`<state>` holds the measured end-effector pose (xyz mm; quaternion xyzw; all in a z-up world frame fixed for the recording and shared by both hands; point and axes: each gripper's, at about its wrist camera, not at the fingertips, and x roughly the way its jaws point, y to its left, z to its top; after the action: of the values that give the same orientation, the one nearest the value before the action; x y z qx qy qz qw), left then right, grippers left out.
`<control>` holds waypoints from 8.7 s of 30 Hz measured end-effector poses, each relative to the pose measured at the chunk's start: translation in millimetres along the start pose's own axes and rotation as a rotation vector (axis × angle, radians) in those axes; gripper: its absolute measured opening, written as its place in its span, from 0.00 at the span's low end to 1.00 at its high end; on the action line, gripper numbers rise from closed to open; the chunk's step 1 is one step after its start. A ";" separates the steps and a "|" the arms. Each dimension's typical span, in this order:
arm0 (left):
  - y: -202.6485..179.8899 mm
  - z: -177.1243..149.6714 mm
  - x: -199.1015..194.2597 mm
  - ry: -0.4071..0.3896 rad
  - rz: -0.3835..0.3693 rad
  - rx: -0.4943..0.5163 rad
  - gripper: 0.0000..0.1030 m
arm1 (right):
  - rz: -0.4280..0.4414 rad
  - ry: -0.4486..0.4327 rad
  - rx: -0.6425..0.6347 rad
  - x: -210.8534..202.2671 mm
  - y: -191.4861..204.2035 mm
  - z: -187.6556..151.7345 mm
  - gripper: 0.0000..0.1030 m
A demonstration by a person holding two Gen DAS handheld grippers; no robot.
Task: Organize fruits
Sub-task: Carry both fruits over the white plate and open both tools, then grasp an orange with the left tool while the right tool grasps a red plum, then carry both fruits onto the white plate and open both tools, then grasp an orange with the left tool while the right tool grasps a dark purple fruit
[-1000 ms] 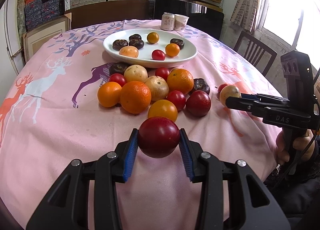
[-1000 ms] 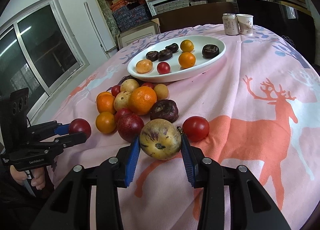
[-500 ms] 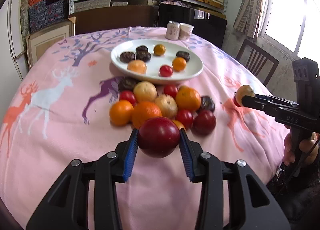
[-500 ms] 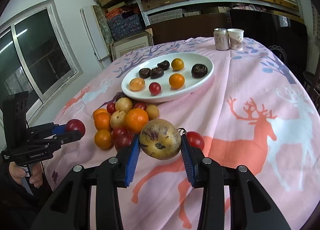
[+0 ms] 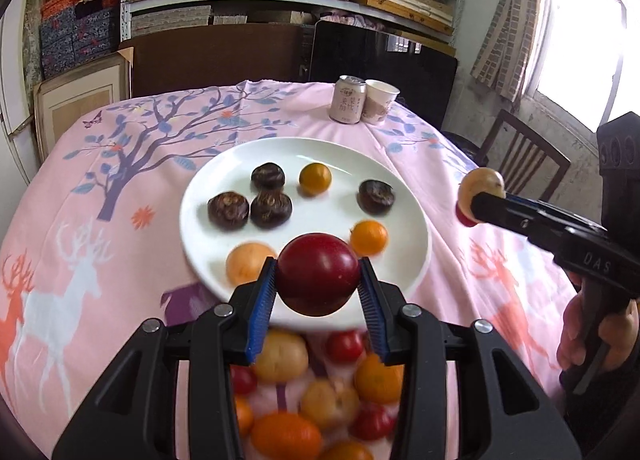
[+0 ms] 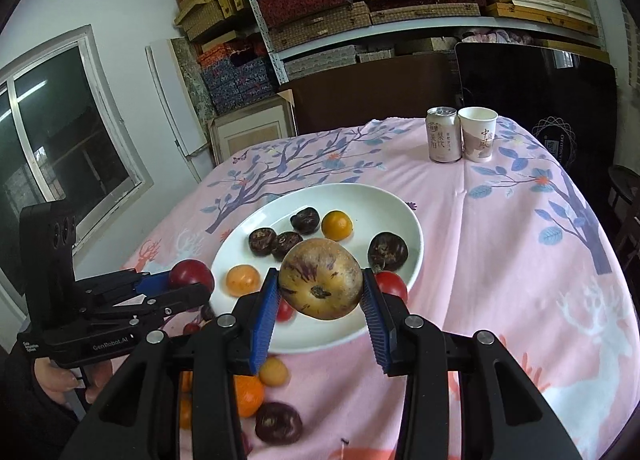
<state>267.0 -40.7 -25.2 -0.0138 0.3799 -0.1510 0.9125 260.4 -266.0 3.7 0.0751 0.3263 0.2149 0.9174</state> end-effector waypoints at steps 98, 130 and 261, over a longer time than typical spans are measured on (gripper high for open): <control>-5.0 -138.6 -62.8 -0.072 0.035 -0.040 0.35 | -0.064 0.252 -0.246 -2.1 111.7 -137.2 0.53; -5.6 -142.5 -55.8 -0.027 0.085 -0.043 0.35 | -0.025 0.155 -0.081 -48.3 69.8 -138.5 0.37; -8.3 -126.0 -39.9 0.167 0.170 0.105 0.42 | 0.102 0.263 -0.038 3.5 39.9 -123.0 0.40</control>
<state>150.3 -25.9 -86.2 0.0788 0.4459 -0.0931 0.8867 171.5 -228.9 -82.6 0.0455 0.4354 0.2752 0.8559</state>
